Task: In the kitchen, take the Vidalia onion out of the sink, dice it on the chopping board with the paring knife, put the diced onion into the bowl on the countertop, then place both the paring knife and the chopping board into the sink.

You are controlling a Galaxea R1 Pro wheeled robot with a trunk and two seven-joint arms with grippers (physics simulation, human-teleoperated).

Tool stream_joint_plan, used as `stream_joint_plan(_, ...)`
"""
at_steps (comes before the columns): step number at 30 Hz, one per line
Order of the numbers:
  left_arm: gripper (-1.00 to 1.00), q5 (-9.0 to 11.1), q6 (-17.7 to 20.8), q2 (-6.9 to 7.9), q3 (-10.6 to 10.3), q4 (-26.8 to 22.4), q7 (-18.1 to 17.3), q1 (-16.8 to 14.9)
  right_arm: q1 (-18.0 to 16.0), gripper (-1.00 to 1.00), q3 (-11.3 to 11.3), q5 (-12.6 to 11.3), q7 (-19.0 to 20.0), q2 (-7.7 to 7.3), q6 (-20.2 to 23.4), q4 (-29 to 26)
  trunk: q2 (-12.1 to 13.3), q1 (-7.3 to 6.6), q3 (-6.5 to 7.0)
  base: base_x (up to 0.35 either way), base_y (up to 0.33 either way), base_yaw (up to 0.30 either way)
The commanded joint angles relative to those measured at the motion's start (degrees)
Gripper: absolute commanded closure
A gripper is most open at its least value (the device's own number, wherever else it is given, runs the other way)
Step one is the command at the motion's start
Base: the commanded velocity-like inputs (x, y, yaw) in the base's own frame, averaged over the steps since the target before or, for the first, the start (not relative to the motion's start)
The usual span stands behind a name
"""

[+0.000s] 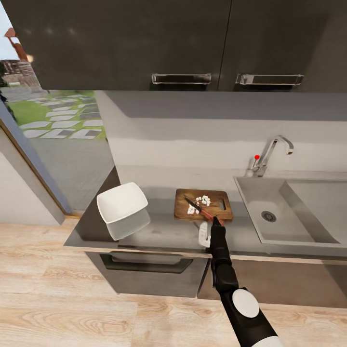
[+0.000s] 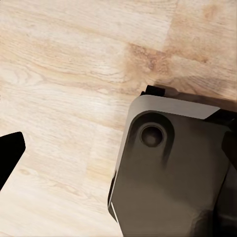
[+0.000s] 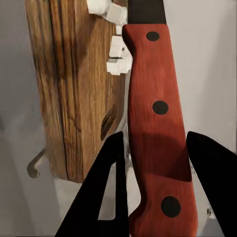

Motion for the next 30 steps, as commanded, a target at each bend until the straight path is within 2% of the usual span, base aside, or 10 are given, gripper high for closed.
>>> stream_joint_plan(1, -1.00, 0.4, -0.4, -0.04, -0.5, 0.2, 0.0, -0.1, 0.0, 1.00, 0.1, 0.5, -0.1, -0.01, 0.4, 0.3, -0.1, 0.03, -0.10, 0.004, 0.000, 0.000)
stream_joint_plan(9, -1.00, 0.4, -0.4, -0.04, -0.5, 0.2, 0.1, -0.1, -0.1, 1.00, 0.0, -0.4, -1.1, -0.01, 0.3, 0.7, -0.1, 0.03, -0.10, 0.001, 0.000, 0.000)
stream_joint_plan(13, -1.00, 0.4, -0.4, -0.04, -0.5, 0.2, 0.1, -0.1, -0.1, 1.00, -0.1, -7.3, -4.0, -0.11, 0.2, 0.3, -0.1, 0.03, -0.10, 0.000, 0.000, 0.000)
stream_joint_plan(14, -1.00, 0.4, -0.4, -0.04, -0.5, 0.2, 0.1, -0.1, -0.1, 1.00, -0.1, -9.5, -5.2, -0.15, 0.1, 0.0, -0.1, 0.03, -0.10, 0.000, 0.000, 0.000)
stream_joint_plan(15, -1.00, 0.4, -0.4, -0.04, -0.5, 0.2, 0.1, -0.1, 0.0, 1.00, -0.3, -18.4, -10.8, -0.46, -0.1, -2.4, -0.1, 0.03, -0.10, 0.000, 0.000, 0.000)
stream_joint_plan(17, -1.00, 0.4, -0.4, -0.04, -0.5, 0.2, 0.1, -0.1, 0.0, 1.00, -1.3, -24.3, -12.7, -0.64, -0.2, -4.6, -0.1, 0.03, -0.10, 0.000, 0.000, 0.000)
stream_joint_plan(18, -1.00, 0.4, -0.4, -0.04, -0.5, 0.2, 0.1, -0.1, 0.0, 1.00, -3.6, -29.8, -13.5, -0.77, -0.9, -6.7, -0.1, 0.03, -0.10, 0.000, 0.000, 0.000)
stream_joint_plan(23, -1.00, 0.4, -0.4, -0.04, -0.5, 0.2, 0.1, -0.1, 0.0, 1.00, -14.1, -42.1, -13.5, -1.05, -5.7, -10.6, -0.1, 0.03, -0.10, 0.000, 0.000, 0.000)
stream_joint_plan(25, -1.00, 0.4, -0.4, -0.04, -0.5, 0.2, 0.1, -0.1, -0.1, 1.00, -18.4, -49.5, -12.9, -2.20, -6.7, -11.3, -0.1, 0.03, -0.10, 0.000, 0.000, 0.000)
stream_joint_plan(30, -1.00, 0.4, -0.4, -0.07, -0.5, 0.2, 0.1, -0.1, -0.1, 1.00, -19.9, -63.0, -8.5, -7.08, -5.7, -11.6, -0.1, 0.03, -0.10, 0.000, 0.000, 0.000)
